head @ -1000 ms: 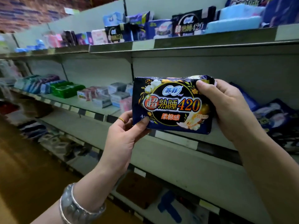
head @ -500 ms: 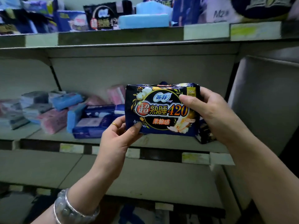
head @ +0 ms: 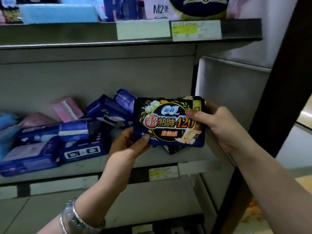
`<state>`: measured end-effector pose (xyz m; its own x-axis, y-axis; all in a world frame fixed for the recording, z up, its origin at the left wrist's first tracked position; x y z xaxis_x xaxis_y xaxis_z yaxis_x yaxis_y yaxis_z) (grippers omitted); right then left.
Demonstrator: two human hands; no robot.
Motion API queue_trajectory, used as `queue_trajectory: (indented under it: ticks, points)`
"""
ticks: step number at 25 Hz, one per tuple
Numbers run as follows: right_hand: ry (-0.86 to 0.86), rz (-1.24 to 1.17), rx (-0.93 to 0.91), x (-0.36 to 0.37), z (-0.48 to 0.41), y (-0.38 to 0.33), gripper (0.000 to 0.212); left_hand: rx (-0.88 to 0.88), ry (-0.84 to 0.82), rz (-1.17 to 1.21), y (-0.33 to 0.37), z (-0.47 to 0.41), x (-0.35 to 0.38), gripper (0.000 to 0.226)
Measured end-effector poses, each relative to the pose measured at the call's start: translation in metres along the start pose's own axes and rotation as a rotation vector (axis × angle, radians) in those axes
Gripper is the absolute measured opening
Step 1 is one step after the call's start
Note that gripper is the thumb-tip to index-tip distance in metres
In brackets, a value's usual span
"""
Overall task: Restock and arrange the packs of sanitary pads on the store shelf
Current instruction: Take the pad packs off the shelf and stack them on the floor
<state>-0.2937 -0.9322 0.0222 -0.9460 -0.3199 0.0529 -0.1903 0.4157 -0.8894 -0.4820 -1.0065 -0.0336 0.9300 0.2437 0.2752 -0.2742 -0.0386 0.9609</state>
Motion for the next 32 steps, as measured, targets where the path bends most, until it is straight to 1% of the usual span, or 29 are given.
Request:
queue_trajectory:
  ticks: [3,6,10,12,15,18,20,23,25,29,32]
  points:
    - [0.041,-0.023,0.02,-0.007,-0.001,0.009,0.045,-0.023,-0.022,-0.008,-0.007,-0.012,0.004,0.026]
    - [0.1,-0.033,0.03,-0.005,-0.006,0.015,0.067,-0.032,-0.043,-0.03,-0.009,-0.021,0.001,0.041]
    - [0.092,0.034,0.037,0.005,-0.017,0.021,0.083,-0.057,-0.042,-0.08,-0.007,-0.036,-0.009,0.046]
    - [0.096,0.072,0.032,0.01,-0.021,0.025,0.081,-0.075,-0.079,-0.114,-0.006,-0.043,-0.015,0.043]
    - [0.12,0.101,0.028,0.014,-0.025,0.03,0.063,-0.094,-0.104,-0.143,-0.009,-0.05,-0.021,0.035]
    - [0.112,0.093,0.048,0.018,-0.029,0.034,0.068,-0.1,-0.12,-0.172,-0.012,-0.057,-0.024,0.038]
    - [0.114,0.073,0.06,0.017,-0.032,0.039,0.066,-0.118,-0.136,-0.172,-0.015,-0.064,-0.025,0.042]
    - [0.037,0.099,0.086,0.013,-0.035,0.045,0.063,-0.165,-0.145,-0.185,-0.024,-0.072,-0.029,0.058]
    - [-0.052,0.159,0.114,0.011,-0.038,0.048,0.07,-0.182,-0.128,-0.196,-0.027,-0.075,-0.032,0.062]
    - [-0.169,0.235,0.148,0.01,-0.043,0.054,0.086,-0.191,-0.123,-0.219,-0.027,-0.079,-0.033,0.064]
    - [-0.211,0.255,0.12,0.009,-0.04,0.058,0.086,-0.183,-0.124,-0.219,-0.023,-0.073,-0.025,0.059]
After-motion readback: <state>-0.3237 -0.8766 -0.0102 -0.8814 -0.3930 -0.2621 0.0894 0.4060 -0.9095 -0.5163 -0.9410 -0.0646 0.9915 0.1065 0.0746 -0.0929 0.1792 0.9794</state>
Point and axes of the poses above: each hand's wrist, its own z-axis away from the middle knuckle, its own x-axis out of the palm, y = z × x, the point moved 3 cm from there along -z, towards the middle knuckle, and after that the axes turned 14 degrees about -x, right-handed, at the moved point
